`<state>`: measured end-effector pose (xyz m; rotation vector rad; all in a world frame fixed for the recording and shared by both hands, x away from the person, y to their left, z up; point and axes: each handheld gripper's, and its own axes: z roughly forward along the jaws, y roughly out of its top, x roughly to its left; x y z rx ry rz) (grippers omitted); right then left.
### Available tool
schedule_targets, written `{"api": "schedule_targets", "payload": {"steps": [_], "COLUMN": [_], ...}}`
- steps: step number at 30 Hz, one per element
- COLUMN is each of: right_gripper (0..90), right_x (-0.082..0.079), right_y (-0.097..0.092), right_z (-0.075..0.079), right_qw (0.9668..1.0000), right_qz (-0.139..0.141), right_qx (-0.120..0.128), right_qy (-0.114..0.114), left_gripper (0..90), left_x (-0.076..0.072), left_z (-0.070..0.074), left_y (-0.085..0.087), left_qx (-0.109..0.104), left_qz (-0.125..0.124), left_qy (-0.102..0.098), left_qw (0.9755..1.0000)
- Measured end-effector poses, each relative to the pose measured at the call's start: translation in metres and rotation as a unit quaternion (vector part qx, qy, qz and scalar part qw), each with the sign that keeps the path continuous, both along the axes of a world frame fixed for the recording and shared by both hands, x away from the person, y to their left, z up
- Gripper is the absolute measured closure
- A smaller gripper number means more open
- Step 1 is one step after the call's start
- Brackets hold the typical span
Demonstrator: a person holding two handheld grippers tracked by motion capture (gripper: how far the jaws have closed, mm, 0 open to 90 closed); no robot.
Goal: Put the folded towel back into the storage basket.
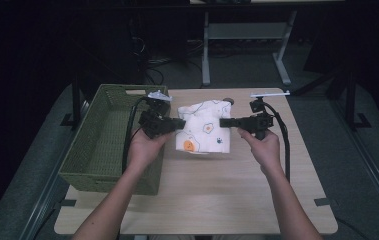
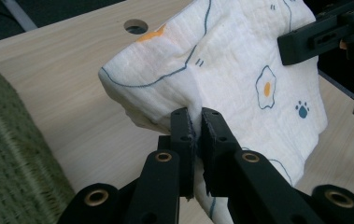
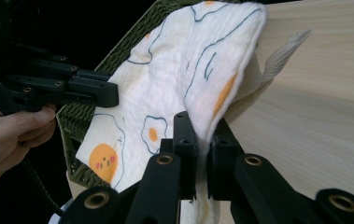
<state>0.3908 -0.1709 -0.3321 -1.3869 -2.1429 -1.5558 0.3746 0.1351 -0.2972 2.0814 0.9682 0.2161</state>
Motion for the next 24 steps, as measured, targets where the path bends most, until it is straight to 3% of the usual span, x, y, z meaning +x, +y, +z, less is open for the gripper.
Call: {"api": "schedule_targets", "payload": {"steps": [24], "right_gripper": [83.8], "right_x": [0.011], "right_y": [0.049], "right_z": [0.023], "right_qw": [0.9996], "right_qz": [0.024], "right_qx": [-0.006], "right_qy": [-0.013], "left_gripper": [84.8], "left_x": [0.002], "left_z": [0.019], "left_y": [0.046], "left_qx": [0.008], "left_qz": [0.014], "left_qy": [-0.006], "left_qw": [0.9999]}}
